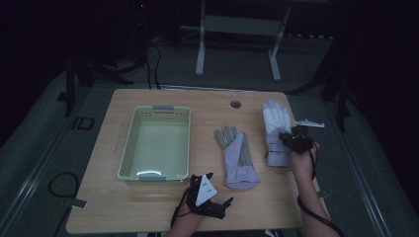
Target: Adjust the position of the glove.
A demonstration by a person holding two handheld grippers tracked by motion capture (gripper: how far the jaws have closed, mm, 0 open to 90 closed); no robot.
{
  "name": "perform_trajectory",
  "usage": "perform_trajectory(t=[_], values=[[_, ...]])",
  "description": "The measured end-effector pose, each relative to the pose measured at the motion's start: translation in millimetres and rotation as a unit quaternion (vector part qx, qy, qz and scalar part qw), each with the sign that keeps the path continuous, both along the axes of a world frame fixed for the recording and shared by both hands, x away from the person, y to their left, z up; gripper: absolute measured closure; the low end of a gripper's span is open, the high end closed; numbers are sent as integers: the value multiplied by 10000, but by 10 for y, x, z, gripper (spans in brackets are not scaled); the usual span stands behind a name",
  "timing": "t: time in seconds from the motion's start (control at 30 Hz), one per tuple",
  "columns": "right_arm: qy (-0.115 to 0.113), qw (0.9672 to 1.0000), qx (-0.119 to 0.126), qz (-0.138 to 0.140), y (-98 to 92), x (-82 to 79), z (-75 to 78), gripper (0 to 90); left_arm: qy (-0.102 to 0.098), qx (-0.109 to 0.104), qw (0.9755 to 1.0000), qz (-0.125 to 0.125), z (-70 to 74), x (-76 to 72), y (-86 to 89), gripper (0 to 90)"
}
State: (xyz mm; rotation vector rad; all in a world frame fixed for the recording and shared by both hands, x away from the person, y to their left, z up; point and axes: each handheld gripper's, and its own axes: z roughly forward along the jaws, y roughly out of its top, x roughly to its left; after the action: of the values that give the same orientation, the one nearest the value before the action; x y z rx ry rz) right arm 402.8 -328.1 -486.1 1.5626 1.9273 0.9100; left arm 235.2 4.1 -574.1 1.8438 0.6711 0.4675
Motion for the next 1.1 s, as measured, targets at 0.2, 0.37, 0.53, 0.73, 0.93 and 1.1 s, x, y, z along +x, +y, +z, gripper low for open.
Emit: perform_trajectory(t=[0.2, 0.37, 0.53, 0.73, 0.93, 1.1], values=[[-244, 9991, 232, -254, -141, -382, 189, 782, -26, 42, 10000, 17, 1, -9, -9, 1], [-88, 9996, 113, -263, -232, -601, 126, 781, -49, 27, 10000, 25, 0, -13, -5, 2], [48, 9996, 154, -236, -274, -816, 16, 780, -82, -3, 10000, 46, -1, -21, 1, 1], [164, 9993, 168, -281, -254, -841, -141, 780, -89, -12, 9999, 69, -1, -22, 2, 2], [312, 9990, 70, -300, -204, -694, -296, 769, -76, -22, 9999, 69, -1, -18, 6, 2], [430, 9988, -64, -215, -172, -608, -448, 717, -76, -27, 9999, 64, -1, -18, 7, 2]])
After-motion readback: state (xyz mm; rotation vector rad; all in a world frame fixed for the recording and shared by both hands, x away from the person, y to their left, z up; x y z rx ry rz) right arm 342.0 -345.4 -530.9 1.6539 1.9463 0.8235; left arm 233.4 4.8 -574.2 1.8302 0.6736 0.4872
